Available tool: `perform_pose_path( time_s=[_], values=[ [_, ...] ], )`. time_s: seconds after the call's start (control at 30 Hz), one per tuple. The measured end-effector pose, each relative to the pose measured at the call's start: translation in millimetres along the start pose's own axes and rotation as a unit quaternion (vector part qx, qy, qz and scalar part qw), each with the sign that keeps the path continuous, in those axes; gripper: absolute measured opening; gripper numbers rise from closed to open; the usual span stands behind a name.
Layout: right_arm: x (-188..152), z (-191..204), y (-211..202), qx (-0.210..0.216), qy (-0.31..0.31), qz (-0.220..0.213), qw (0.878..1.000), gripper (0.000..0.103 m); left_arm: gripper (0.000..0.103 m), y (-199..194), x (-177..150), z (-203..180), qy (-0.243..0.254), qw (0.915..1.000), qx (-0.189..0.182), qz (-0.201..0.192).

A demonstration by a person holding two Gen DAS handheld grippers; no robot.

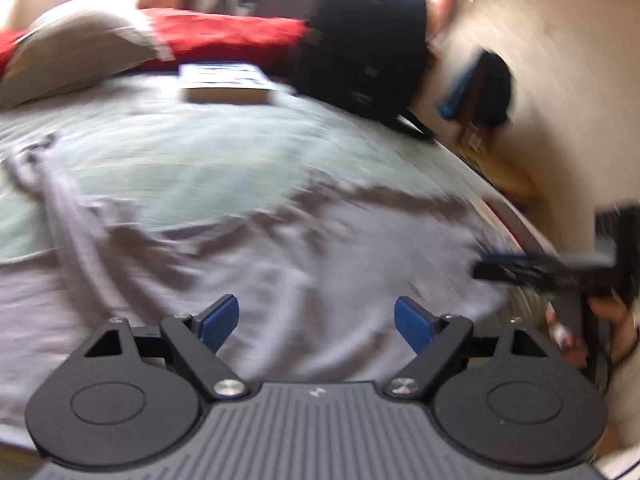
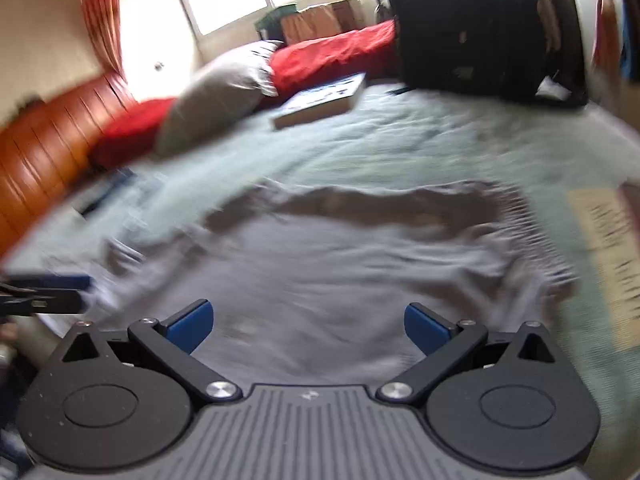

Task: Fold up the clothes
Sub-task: 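Move both tools back over the grey sweatshirt, then grasp the grey sweatshirt sleeve with the left tool and lift it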

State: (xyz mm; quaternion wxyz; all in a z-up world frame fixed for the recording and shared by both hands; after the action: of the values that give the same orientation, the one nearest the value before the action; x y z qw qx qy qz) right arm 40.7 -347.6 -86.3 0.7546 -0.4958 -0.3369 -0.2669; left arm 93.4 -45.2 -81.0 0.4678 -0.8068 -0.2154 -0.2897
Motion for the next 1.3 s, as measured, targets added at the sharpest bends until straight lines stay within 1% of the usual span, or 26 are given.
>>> perform_pose_path(
  time_s=[0.07,0.13,0.17,0.23,0.3,0.37,0.47,0.57,0.63,0.67,0.7,0.77,0.87,0.9,1.0,1.07,1.1,1.13,1.17,1.2,1.23,1.3],
  values=[
    [5.4,7.2,6.7,0.038,0.029,0.001,0.999,0.103,0.085,-9.5,12.9,26.0,-0.036,0.9992,0.015,-0.012],
    [9.1,14.6,14.5,0.060,0.044,0.002,0.997,0.103,0.085,-17.1,29.4,55.1,-0.074,0.9965,0.026,-0.031],
    [10.7,17.9,18.9,0.064,0.046,0.002,0.997,0.103,0.085,-19.2,36.1,69.2,-0.094,0.9944,0.028,-0.039],
    [12.5,24.1,28.8,0.063,0.044,0.007,0.997,0.103,0.085,-20.0,48.3,97.3,-0.136,0.9890,0.029,-0.052],
    [13.2,28.5,38.6,0.050,0.038,0.013,0.998,0.103,0.085,-13.0,59.2,123.7,-0.172,0.9832,0.025,-0.056],
    [13.7,30.0,46.5,0.041,0.036,0.015,0.998,0.103,0.085,-2.4,67.6,145.5,-0.200,0.9780,0.021,-0.055],
    [15.3,29.9,54.2,0.045,0.044,0.017,0.998,0.103,0.085,14.1,80.5,169.9,-0.229,0.9720,0.004,-0.053],
    [18.2,27.7,59.1,0.043,0.046,0.020,0.998,0.103,0.085,36.0,87.7,181.5,-0.256,0.9657,-0.033,-0.029],
    [20.0,26.0,62.4,0.042,0.050,0.020,0.998,0.103,0.085,53.1,86.9,185.1,-0.278,0.9586,-0.060,-0.001],
    [20.6,25.3,64.1,0.041,0.051,0.021,0.998,0.103,0.085,61.1,85.2,186.8,-0.286,0.9558,-0.066,0.008],
    [21.0,24.8,65.6,0.041,0.052,0.021,0.998,0.103,0.085,67.1,85.1,188.9,-0.290,0.9547,-0.068,0.009],
    [20.9,24.7,67.5,0.040,0.052,0.022,0.998,0.103,0.087,74.4,89.2,190.4,-0.301,0.9498,-0.086,0.002],
    [20.1,24.8,69.1,0.039,0.051,0.022,0.998,0.103,0.087,85.3,95.5,191.9,-0.334,0.9356,-0.115,0.002],
    [19.7,24.7,69.2,0.040,0.050,0.022,0.998,0.103,0.087,87.5,97.0,190.8,-0.338,0.9333,-0.122,0.004],
    [19.1,24.2,67.2,0.043,0.049,0.020,0.998,0.103,0.086,89.6,92.3,188.1,-0.321,0.9389,-0.124,0.010],
    [18.7,22.9,66.7,0.046,0.053,0.019,0.997,0.103,0.081,90.7,88.8,186.4,-0.308,0.9431,-0.124,0.014],
    [18.6,22.4,66.8,0.047,0.054,0.018,0.997,0.103,0.072,92.3,88.1,192.9,-0.319,0.9397,-0.123,0.012],
    [18.4,22.4,67.1,0.047,0.054,0.017,0.997,0.103,0.057,94.3,87.9,201.9,-0.335,0.9344,-0.122,0.010],
    [18.2,22.5,67.3,0.047,0.054,0.016,0.997,0.103,0.047,96.3,87.6,210.9,-0.350,0.9288,-0.121,0.007],
    [17.9,22.8,67.4,0.046,0.053,0.016,0.997,0.103,0.026,100.4,85.7,219.6,-0.363,0.9246,-0.113,0.010],
    [17.5,23.5,67.3,0.045,0.049,0.015,0.998,0.103,0.011,105.3,83.3,228.0,-0.376,0.9207,-0.104,0.014],
    [16.9,24.6,67.2,0.043,0.045,0.014,0.998,0.103,0.011,110.1,82.0,232.4,-0.381,0.9180,-0.109,0.014]
  ],
)
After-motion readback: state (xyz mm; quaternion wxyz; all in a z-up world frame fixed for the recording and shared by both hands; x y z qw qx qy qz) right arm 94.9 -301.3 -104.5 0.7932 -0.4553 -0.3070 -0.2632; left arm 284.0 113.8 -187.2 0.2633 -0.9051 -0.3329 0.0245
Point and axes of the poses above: each gripper's, at about its wrist camera, not at the fingertips, and y roughly the way its jaws point, z to its left, x to its top, the point moved 8 cm from there along y, roughly the way its jaws point, and after that the axes turned 8 degrees about -y, right-handed, at the moved point
